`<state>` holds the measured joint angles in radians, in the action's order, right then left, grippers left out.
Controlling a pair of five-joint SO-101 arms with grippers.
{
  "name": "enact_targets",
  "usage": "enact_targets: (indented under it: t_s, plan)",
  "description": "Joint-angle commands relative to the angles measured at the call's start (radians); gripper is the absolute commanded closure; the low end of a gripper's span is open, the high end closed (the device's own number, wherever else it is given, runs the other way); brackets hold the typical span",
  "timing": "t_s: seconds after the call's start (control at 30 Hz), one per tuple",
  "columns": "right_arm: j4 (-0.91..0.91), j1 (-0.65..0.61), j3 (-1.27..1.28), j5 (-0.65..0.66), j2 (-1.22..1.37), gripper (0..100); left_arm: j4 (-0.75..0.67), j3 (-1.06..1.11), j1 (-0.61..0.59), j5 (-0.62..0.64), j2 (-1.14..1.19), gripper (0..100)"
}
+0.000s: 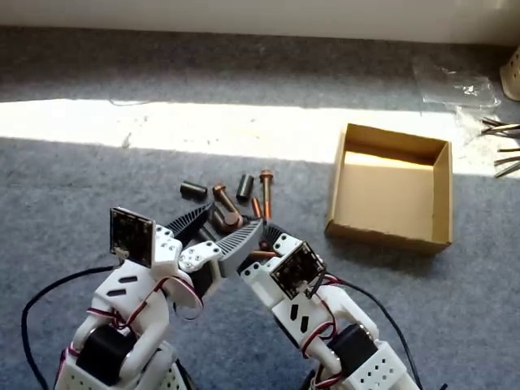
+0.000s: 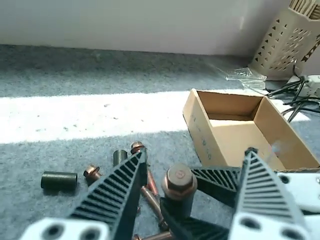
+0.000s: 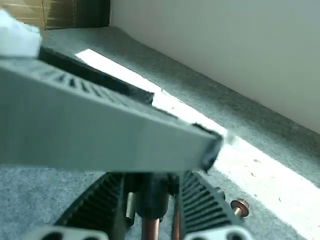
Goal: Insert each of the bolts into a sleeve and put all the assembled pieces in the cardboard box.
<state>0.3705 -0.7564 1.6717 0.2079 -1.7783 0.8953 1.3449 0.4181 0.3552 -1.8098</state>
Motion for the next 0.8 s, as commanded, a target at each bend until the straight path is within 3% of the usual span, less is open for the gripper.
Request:
enact_targets:
  t_s: [0.0, 0.23, 0.33, 0.5, 0.57, 0.77]
  plan:
    - [-0.031, 0.013, 0.102, 0.009, -0.018, 99.5, -0.029, -0.105, -0.042, 0.005, -0.005, 72]
    - [-0.01, 0.085, 0.099, 0.009, -0.016, 99.5, -0.025, -0.136, -0.266, 0.006, -0.005, 72]
    - [0.021, 0.139, 0.099, 0.009, -0.016, 99.5, -0.011, -0.076, -0.326, 0.008, -0.005, 77]
    - [0.054, 0.234, 0.081, 0.009, -0.016, 99.5, -0.017, -0.001, -0.367, 0.002, -0.005, 99]
    - [0.074, 0.282, 0.045, 0.009, -0.01, 99.5, -0.018, 0.039, -0.378, 0.006, -0.005, 98]
    - [0.372, 0.446, -0.232, 0.009, -0.005, 99.5, -0.063, 0.128, -0.387, -0.002, -0.005, 98]
